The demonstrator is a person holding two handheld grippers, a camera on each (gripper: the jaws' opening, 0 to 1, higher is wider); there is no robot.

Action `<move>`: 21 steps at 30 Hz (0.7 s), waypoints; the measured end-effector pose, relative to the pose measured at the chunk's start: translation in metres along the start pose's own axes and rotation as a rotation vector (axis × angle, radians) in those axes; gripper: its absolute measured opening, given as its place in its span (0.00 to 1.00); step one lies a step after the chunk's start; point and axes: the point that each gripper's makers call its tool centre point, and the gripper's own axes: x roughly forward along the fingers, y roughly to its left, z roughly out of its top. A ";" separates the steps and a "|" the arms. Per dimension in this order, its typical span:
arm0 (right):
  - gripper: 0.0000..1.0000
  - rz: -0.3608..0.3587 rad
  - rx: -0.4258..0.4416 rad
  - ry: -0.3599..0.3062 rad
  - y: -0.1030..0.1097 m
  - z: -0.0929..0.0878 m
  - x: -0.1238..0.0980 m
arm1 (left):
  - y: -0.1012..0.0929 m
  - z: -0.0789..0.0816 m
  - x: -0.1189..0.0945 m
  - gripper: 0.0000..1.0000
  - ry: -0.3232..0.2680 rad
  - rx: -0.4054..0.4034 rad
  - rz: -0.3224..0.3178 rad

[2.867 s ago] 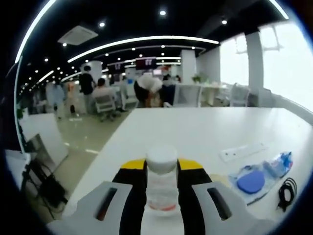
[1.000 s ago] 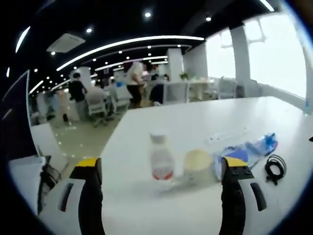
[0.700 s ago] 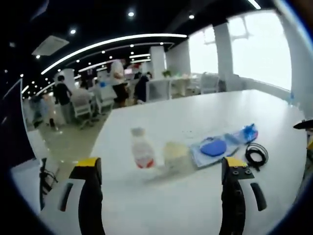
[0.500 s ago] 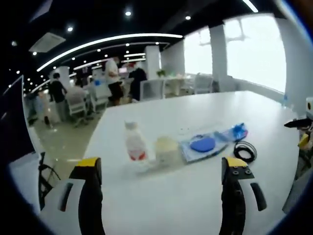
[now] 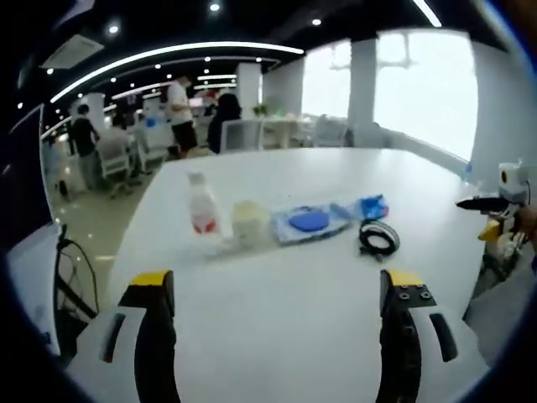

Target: Arrange the tabletop items into an orderly group along one side of the table until the central work area is clear of visible clutter.

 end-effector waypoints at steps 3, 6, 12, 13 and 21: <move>1.00 -0.004 0.004 -0.004 0.003 -0.003 -0.004 | -0.011 -0.012 -0.009 0.99 0.018 0.017 -0.010; 1.00 -0.007 0.001 -0.002 0.007 -0.008 -0.008 | -0.019 -0.022 -0.016 0.99 0.039 0.036 -0.025; 1.00 -0.003 0.011 -0.010 0.017 -0.018 -0.014 | -0.034 -0.042 -0.034 0.99 0.063 0.044 -0.039; 1.00 0.000 0.013 -0.009 0.019 -0.019 -0.015 | -0.034 -0.043 -0.036 0.99 0.064 0.045 -0.036; 1.00 -0.010 0.026 -0.007 0.025 -0.029 -0.014 | -0.040 -0.062 -0.047 0.99 0.083 0.003 -0.050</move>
